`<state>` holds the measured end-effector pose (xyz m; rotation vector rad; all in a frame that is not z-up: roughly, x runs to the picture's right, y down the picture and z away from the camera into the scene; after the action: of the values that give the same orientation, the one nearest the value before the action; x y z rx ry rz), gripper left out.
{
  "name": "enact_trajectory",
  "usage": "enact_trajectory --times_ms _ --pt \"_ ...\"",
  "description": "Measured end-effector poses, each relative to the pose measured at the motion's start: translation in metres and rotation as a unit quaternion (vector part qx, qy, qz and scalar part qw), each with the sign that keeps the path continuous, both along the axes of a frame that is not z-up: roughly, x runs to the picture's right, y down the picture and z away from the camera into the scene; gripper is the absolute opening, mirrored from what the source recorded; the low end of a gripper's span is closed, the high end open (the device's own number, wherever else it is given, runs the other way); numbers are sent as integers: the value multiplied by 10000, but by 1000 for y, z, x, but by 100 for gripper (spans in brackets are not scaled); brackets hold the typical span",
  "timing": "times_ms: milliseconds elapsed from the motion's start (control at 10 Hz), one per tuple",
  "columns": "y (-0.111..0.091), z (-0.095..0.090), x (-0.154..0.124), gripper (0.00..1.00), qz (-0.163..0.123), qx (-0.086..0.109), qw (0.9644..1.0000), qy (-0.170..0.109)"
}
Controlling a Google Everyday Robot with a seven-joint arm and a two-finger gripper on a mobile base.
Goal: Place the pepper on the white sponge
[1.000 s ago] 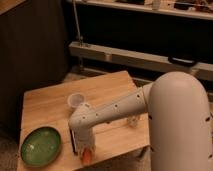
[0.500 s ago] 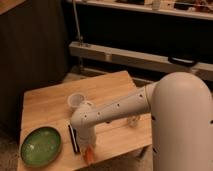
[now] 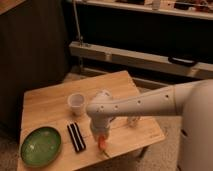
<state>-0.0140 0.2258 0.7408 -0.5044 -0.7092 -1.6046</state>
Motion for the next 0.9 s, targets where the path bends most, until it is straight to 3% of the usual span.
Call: enact_trajectory --times_ms 200,400,500,600,800,900 --pt "-41 3 41 0 231 261 9993 -129" --pt "-79 13 54 0 205 525 9956 -750" --pt "-102 22 53 0 131 695 9871 -1434" --pt "-115 27 46 0 -34 772 9795 -1859" --pt "-137 41 13 0 -508 876 9655 -2400" --pt "-143 51 2 0 -789 856 9629 -2435"
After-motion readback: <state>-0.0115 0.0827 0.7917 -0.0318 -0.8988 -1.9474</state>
